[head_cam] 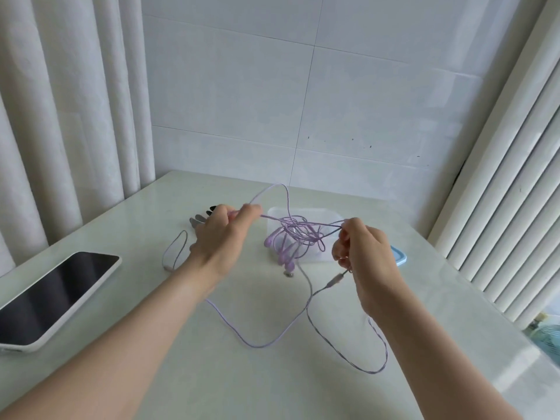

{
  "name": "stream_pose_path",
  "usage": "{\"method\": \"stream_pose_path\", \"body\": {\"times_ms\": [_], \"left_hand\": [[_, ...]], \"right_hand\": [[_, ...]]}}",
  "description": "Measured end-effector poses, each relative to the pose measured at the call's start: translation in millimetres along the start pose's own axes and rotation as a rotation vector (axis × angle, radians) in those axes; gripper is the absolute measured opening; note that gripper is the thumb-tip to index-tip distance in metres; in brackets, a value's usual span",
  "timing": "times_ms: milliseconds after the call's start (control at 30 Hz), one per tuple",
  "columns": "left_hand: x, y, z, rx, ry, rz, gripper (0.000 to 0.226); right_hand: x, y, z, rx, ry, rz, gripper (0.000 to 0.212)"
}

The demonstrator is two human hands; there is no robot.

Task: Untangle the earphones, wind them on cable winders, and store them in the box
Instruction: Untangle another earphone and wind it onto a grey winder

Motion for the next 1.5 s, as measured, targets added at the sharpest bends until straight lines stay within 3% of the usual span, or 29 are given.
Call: {"method": "stream_pose_path", "body": {"times_ms": [100,200,433,600,700,800,867,1000,1100,1167,1233,1333,1400,1500], "left_hand": [[-5,5,-3,-0.031,0.191,0.036,0.059],[-5,6,4,-0.137,0.220,0.054,0.056],[22,-9,55,-0.553,-0.168,0.122,0.022],[27,-15,49,-0.526,-0.347,0.060,0.034],[10,-5,33,-0.480,-0.466,-0.155,0.047],[-12,4,6,-0.251,-0.730,-0.461,0.079],[-19,12,-15,-0.038,-0.876,-0.571,0.090],[-13,26,-41,0.305,-0.934,-0.622,0.082],[-12,26,-39,0.244,-0.898,-0.673,0.043],[-9,23,-36,0.203,-0.884,-0.656,0.032],[-6,22,-36,0.196,-0.886,-0.635,0.033],[-2,20,-35,0.162,-0.895,-0.623,0.058],[-2,16,-33,0.132,-0.898,-0.618,0.067],[-6,14,-28,0.034,-0.889,-0.655,0.056]], "right_hand": [[-6,2,8,-0.108,-0.043,-0.065,0.026],[-9,0,18,-0.222,-0.154,-0.100,0.023],[-9,-4,39,-0.421,-0.450,-0.017,0.036],[-6,-6,33,-0.361,-0.831,-0.056,0.029],[-4,0,18,-0.260,-0.954,-0.131,0.026],[-3,2,20,-0.235,-0.704,-0.145,0.027],[3,0,23,-0.213,-0.303,-0.036,0.031],[8,6,5,-0.135,0.522,0.211,0.035],[0,8,-7,-0.041,0.860,0.247,0.016],[-9,5,-12,0.068,0.951,0.293,0.015],[-20,4,-22,0.224,0.994,0.339,0.022],[-31,7,-35,0.368,1.082,0.411,0.022],[-33,5,-36,0.344,1.095,0.431,0.019],[-31,0,-33,0.211,1.038,0.447,0.017]]}}
Point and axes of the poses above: each hand's wrist, its own y-axis away from the middle knuckle, its own z-axis out of the back of the hand, x = y × z, the point moved 7 cm from there along -y, towards the middle knuckle, and after that the axes turned 2 degrees about z, right-handed, at the moved point
